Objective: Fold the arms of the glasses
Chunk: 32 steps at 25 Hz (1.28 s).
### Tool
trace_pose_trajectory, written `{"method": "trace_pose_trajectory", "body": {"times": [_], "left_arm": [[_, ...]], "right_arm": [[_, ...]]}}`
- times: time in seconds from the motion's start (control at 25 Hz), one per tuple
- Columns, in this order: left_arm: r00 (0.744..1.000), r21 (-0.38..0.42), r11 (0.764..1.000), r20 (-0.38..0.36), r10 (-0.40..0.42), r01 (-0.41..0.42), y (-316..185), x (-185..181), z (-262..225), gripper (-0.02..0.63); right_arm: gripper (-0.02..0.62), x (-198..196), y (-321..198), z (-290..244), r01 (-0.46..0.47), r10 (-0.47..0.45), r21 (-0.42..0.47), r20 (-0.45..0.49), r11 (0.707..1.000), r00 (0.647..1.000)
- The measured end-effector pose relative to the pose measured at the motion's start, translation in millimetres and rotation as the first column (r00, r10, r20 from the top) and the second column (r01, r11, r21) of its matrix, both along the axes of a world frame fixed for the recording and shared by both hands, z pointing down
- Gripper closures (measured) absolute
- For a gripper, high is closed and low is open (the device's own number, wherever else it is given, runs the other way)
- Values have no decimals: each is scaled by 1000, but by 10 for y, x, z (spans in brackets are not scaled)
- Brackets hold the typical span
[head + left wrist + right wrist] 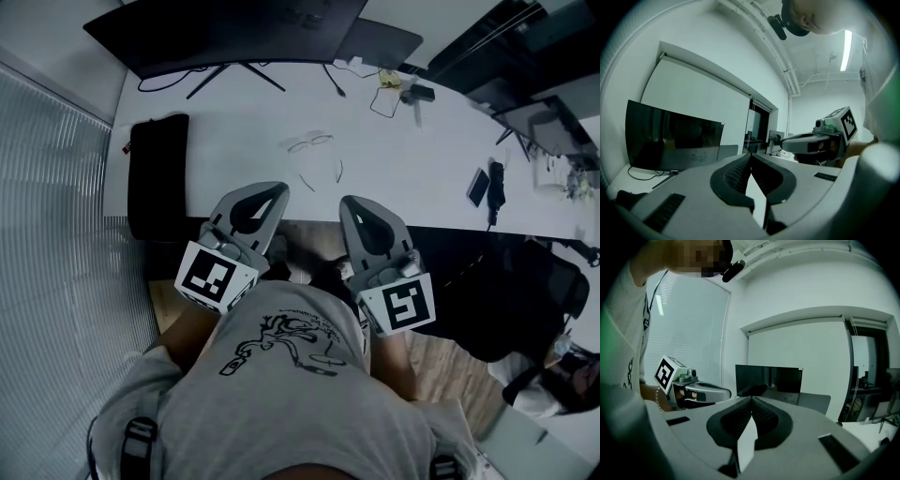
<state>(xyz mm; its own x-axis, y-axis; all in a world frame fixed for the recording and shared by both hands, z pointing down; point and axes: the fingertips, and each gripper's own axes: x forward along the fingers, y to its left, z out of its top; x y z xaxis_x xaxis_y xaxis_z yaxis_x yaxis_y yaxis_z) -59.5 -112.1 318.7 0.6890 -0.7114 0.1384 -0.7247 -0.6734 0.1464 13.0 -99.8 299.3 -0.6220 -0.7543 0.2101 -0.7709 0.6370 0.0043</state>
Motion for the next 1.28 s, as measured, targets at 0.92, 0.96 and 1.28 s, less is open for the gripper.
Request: {"method": "trace_pose_trajectory", "body": {"times": [0.92, 0.96, 1.28], "left_arm": [[970, -115, 991, 226, 87, -62, -727, 164, 1473, 539], [966, -126, 990, 241, 94, -65, -786, 172, 1571, 537], [931, -214, 973, 330, 158, -89, -1122, 234, 2236, 517]], "right_arm": [[568, 659, -566, 1519, -137, 104, -134, -225, 982, 969], [566, 686, -607, 1619, -138, 103, -149, -223, 979, 969], [566, 876, -934, 2258, -155, 99, -228, -237, 961, 966]]}}
